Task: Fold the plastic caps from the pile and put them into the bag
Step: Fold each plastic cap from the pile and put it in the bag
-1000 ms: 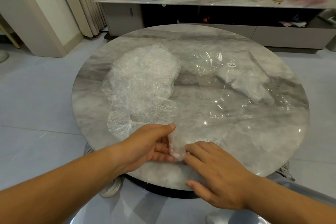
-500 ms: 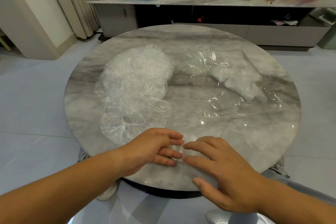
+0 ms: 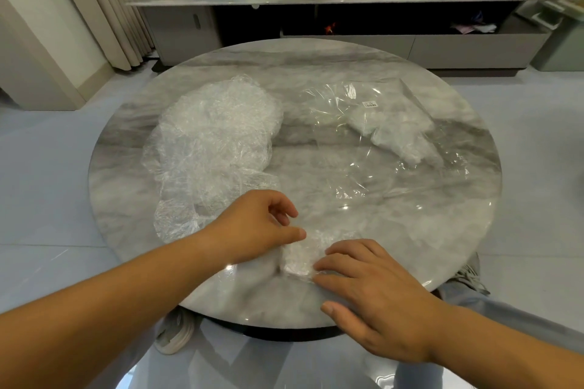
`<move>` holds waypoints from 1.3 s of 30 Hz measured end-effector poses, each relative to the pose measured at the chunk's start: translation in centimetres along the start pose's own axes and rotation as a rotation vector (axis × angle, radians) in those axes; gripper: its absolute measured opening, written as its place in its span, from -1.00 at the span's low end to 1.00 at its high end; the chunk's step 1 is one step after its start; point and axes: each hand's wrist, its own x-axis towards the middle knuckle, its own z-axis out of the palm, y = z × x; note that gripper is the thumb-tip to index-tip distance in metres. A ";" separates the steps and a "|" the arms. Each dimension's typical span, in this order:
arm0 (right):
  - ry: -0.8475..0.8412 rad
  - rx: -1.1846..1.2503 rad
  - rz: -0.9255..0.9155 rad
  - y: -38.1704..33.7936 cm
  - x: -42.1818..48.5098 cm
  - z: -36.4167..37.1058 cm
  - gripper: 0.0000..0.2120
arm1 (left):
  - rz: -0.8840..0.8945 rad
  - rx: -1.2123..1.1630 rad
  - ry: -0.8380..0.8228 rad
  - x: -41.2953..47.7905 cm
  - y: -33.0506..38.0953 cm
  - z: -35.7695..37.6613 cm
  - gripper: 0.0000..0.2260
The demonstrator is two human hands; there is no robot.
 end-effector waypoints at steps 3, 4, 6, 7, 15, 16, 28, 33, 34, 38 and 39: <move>-0.015 0.022 -0.024 0.7 -0.3 -0.2 -0.60 | 0.066 0.246 -0.085 1.2 0.8 0.4 -0.63; -0.019 0.029 -0.031 1.0 -0.3 -0.4 -0.59 | 0.064 0.283 -0.118 1.5 1.0 0.7 -0.59; -0.035 0.048 -0.043 1.3 -0.3 -0.6 -0.58 | 0.047 0.343 -0.160 2.0 1.5 1.1 -0.57; -0.047 0.067 -0.044 1.5 -0.4 -0.7 -0.57 | 0.039 0.370 -0.173 2.3 1.7 1.3 -0.58; 0.169 0.374 0.168 2.1 -0.7 -1.6 -0.62 | -0.072 0.063 -0.163 2.7 1.1 1.6 -0.79; 0.184 0.450 0.240 2.1 -0.5 -1.8 -0.62 | -0.080 -0.030 -0.154 2.5 1.1 1.5 -0.82; 0.294 1.154 0.642 0.6 2.2 -4.1 -0.64 | -0.201 -0.713 -0.255 -0.6 0.5 1.8 -0.73; 0.274 1.215 0.587 0.1 2.5 -4.0 -0.62 | -0.206 -0.657 -0.255 -1.2 -0.1 2.4 -0.74; 0.280 1.176 0.557 0.0 2.5 -3.9 -0.64 | -0.214 -0.646 -0.247 -1.2 -0.1 2.5 -0.74; 0.283 0.869 0.392 0.0 2.0 -3.1 -0.70 | -0.274 -0.691 -0.258 -1.0 -0.1 2.7 -0.69; 0.269 0.745 0.334 0.1 1.8 -2.8 -0.66 | -0.306 -0.720 -0.291 -0.9 0.0 2.5 -0.69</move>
